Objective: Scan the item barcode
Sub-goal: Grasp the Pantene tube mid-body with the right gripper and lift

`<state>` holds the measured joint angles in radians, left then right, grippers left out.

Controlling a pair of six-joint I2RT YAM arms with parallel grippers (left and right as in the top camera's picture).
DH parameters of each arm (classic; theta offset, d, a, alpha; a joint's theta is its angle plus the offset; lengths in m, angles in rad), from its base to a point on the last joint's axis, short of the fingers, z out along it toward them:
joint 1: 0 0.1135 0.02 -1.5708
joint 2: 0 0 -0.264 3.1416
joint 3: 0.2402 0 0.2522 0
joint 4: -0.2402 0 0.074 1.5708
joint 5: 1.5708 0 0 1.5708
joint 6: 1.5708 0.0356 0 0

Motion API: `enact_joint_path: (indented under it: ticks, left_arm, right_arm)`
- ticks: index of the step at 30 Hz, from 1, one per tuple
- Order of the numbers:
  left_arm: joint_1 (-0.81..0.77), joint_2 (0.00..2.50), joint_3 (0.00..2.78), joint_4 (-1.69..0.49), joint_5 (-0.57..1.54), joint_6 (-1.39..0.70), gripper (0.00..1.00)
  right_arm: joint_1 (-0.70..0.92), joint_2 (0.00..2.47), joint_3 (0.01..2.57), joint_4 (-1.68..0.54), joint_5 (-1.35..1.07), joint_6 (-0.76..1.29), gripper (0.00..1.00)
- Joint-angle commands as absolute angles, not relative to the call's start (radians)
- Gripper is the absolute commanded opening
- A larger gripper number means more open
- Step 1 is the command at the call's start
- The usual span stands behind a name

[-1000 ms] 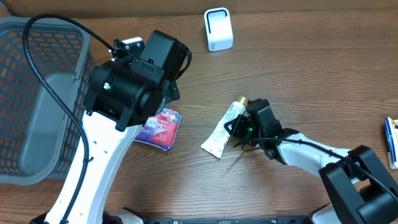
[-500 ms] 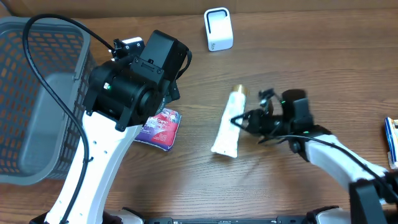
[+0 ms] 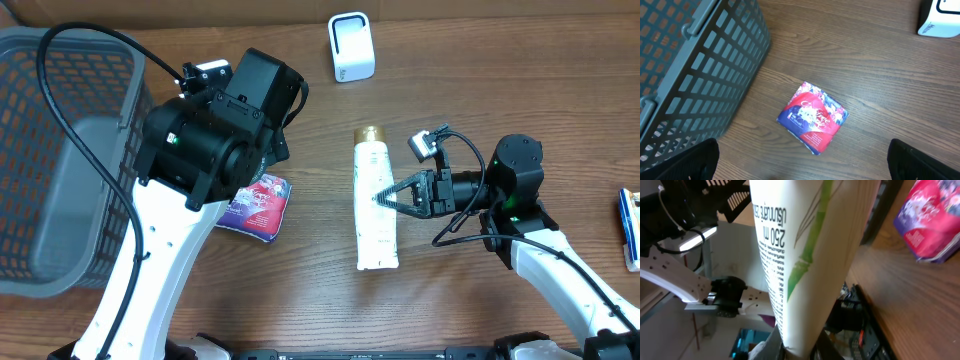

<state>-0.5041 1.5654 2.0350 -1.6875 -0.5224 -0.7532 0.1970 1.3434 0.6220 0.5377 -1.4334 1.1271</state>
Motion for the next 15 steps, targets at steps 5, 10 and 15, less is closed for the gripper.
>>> enact_joint_path:
  ticks: [5, 10, 15]
  left_arm:
    - [-0.509, 1.566, 2.035, -1.689, -0.523, -0.764, 1.0]
    - [-0.509, 1.566, 2.035, -1.689, -0.523, -0.764, 1.0]
    - [-0.509, 1.566, 2.035, -1.689, -0.523, -0.764, 1.0]
  right_arm:
    - [0.193, 1.324, 0.637, 0.553, -1.483, 1.182, 0.06]
    - [0.193, 1.324, 0.637, 0.553, -1.455, 1.125, 0.07]
    - [0.2, 1.325, 0.637, 0.436, -1.168, 0.721, 0.16]
